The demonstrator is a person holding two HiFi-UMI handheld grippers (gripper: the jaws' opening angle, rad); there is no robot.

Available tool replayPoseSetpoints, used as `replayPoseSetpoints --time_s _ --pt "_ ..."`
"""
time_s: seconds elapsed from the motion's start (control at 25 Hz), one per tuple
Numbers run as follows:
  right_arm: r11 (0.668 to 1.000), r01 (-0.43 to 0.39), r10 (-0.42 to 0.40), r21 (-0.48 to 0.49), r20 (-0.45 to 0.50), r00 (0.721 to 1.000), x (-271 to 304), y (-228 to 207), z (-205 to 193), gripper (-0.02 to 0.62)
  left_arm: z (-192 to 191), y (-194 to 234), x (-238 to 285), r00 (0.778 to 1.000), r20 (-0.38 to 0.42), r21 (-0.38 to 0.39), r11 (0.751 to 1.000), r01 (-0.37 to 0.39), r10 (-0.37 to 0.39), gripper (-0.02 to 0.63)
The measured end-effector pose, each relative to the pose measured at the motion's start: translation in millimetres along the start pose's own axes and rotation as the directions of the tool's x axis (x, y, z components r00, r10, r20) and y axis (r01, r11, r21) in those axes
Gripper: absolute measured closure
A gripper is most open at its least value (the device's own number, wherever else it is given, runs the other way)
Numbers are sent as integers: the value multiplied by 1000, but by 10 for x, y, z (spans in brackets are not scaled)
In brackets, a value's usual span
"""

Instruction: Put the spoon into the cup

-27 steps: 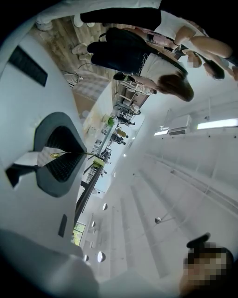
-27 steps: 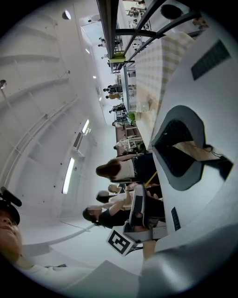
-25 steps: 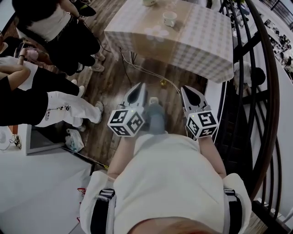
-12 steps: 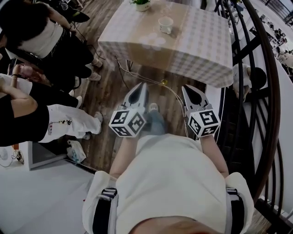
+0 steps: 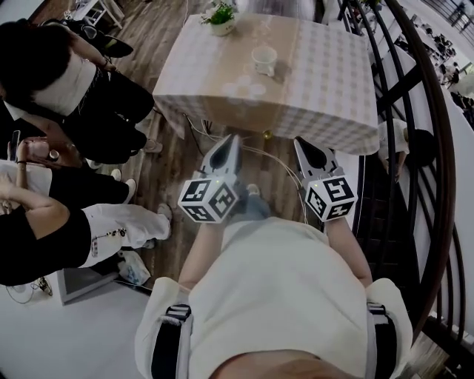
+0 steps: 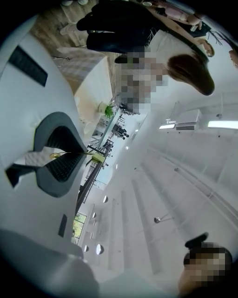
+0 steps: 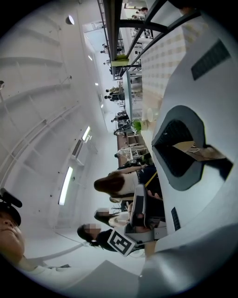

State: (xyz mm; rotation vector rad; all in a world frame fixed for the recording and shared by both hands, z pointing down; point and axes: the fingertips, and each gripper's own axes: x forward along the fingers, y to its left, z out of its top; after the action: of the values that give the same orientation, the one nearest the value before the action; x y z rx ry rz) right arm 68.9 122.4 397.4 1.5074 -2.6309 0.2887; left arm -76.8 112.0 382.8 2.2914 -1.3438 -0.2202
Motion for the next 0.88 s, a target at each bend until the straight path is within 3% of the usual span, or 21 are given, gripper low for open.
replayPoseSetpoints --time_s 0.64,0.88 --pt "996 87 -87 19 -8 996 1086 -305 423 595 664 680 944 997 -46 -5 998 65 -65 603" --pt "994 112 -112 18 -10 994 1480 -491 355 595 663 980 1329 995 -59 -11 997 81 -82 603"
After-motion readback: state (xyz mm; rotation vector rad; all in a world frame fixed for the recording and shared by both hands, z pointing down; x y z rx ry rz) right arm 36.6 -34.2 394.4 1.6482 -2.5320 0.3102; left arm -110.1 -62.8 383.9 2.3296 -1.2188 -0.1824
